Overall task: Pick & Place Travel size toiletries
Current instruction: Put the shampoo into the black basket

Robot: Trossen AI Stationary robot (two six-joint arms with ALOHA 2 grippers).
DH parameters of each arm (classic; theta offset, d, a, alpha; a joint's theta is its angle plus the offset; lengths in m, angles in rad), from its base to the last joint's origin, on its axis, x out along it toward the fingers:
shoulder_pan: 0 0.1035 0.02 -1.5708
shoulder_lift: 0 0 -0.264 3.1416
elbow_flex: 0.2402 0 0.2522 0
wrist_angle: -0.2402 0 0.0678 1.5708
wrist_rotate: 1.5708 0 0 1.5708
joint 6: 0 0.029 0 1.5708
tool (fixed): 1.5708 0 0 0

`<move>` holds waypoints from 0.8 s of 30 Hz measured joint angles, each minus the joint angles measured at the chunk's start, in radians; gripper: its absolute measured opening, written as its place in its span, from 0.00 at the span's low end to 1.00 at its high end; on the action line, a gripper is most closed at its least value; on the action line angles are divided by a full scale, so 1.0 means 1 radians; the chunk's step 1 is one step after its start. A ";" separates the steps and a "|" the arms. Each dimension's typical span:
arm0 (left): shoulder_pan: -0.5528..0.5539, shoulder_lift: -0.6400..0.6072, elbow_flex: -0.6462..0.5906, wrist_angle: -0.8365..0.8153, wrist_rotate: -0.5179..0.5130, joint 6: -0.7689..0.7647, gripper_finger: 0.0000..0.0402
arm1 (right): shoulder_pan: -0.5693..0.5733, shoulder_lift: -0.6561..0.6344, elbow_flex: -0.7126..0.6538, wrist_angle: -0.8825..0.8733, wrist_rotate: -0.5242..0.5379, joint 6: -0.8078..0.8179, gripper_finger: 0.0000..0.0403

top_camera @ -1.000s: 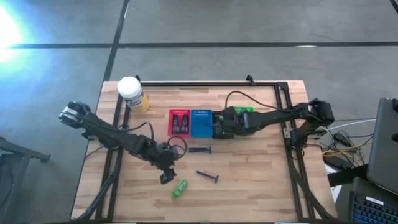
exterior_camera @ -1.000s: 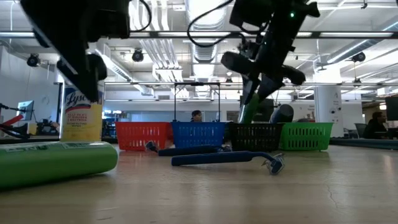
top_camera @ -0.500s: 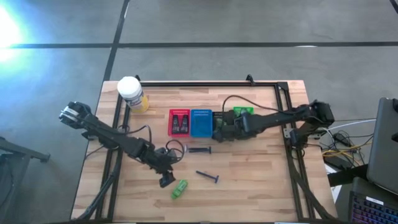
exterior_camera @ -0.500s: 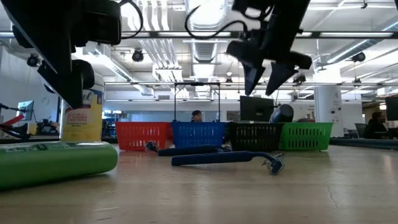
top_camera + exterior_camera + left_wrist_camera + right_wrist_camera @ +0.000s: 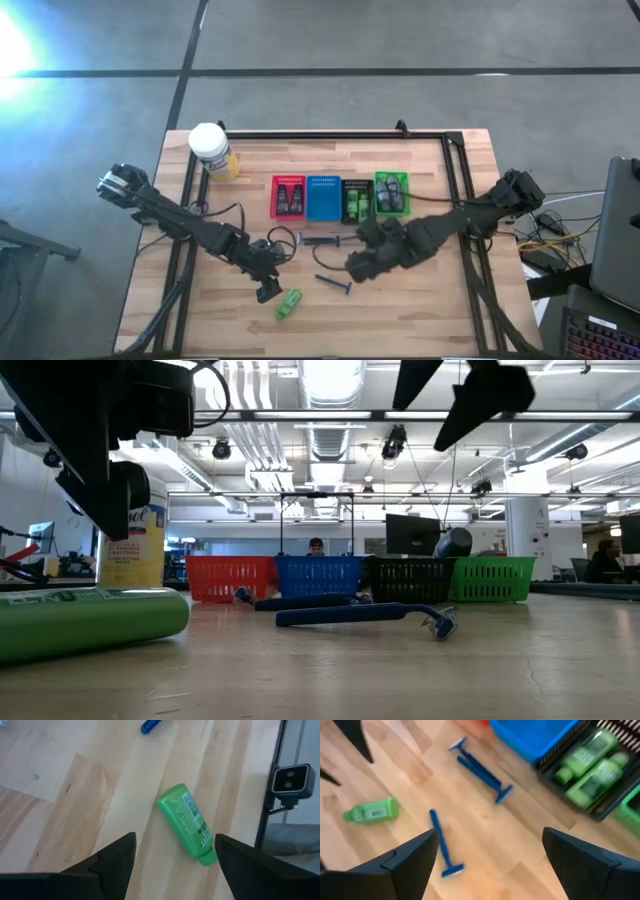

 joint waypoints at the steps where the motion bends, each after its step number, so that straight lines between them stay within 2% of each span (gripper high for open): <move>1: 0.000 0.004 0.000 0.001 0.001 -0.009 0.69 | 0.016 0.000 -0.005 0.006 0.005 0.022 0.88; 12: -0.029 0.021 0.001 0.008 0.031 -0.125 0.69 | 0.117 0.000 -0.042 0.011 0.011 0.147 0.87; 24: -0.044 0.021 0.001 0.014 0.019 -0.132 0.69 | 0.128 0.000 -0.042 0.035 0.012 0.187 0.79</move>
